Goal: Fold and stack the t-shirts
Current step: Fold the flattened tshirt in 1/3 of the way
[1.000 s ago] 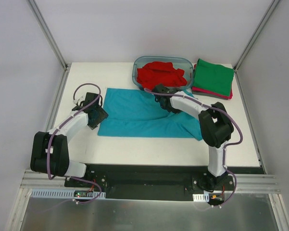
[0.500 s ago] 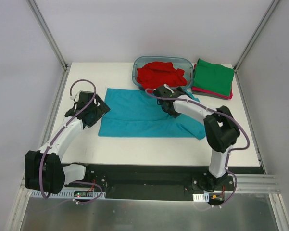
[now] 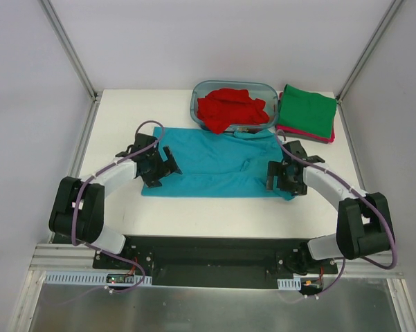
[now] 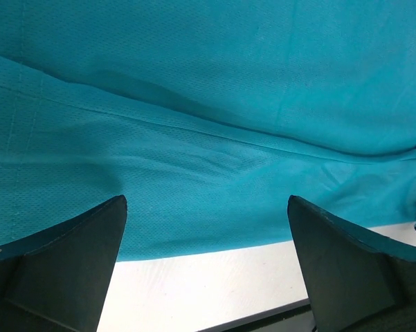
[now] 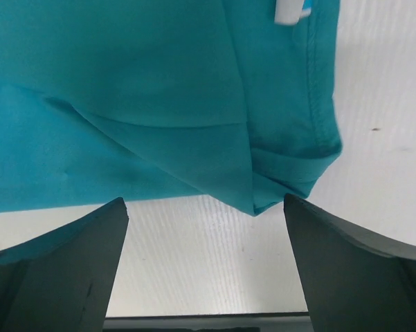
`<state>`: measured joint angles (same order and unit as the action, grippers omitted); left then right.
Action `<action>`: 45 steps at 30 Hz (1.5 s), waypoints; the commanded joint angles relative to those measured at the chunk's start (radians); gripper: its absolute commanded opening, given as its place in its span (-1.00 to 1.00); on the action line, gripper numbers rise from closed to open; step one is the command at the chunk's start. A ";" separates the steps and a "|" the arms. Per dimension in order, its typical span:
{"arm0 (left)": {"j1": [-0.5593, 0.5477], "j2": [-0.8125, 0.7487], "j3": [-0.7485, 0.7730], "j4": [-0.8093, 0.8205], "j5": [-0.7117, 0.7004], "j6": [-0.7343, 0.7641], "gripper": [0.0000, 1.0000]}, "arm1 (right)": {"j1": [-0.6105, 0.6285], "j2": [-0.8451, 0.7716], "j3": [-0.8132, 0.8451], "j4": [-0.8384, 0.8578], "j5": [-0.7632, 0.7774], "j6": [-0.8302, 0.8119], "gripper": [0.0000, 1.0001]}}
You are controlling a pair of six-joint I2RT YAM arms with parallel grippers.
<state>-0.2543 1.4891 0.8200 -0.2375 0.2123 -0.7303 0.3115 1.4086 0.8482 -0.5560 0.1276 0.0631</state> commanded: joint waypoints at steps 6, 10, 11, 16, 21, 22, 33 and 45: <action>0.007 0.034 -0.047 0.033 -0.034 0.055 0.98 | -0.138 0.024 -0.025 0.149 -0.350 0.029 0.79; 0.016 0.040 -0.064 0.032 -0.045 0.065 0.98 | -0.153 0.067 0.008 0.151 -0.364 0.015 0.71; 0.020 0.040 -0.067 0.030 -0.048 0.065 0.98 | -0.158 0.073 0.011 0.151 -0.367 0.014 0.64; 0.029 0.028 -0.071 0.018 -0.062 0.071 0.98 | -0.175 0.072 0.011 0.123 -0.369 0.021 0.35; 0.032 0.014 -0.070 0.006 -0.083 0.080 0.98 | -0.196 0.036 0.003 0.102 -0.353 -0.002 0.18; 0.033 0.013 -0.071 0.003 -0.088 0.083 0.98 | -0.201 0.029 0.003 0.093 -0.352 -0.005 0.18; 0.036 0.037 -0.059 -0.009 -0.106 0.092 0.98 | -0.238 0.029 -0.055 0.077 -0.451 -0.055 0.02; 0.038 0.014 -0.059 -0.023 -0.145 0.109 0.98 | -0.261 0.009 -0.089 0.077 -0.367 -0.055 -0.48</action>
<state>-0.2337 1.4994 0.7807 -0.1917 0.1436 -0.6662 0.0586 1.4368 0.7547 -0.4698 -0.2691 0.0154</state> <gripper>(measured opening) 0.990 0.297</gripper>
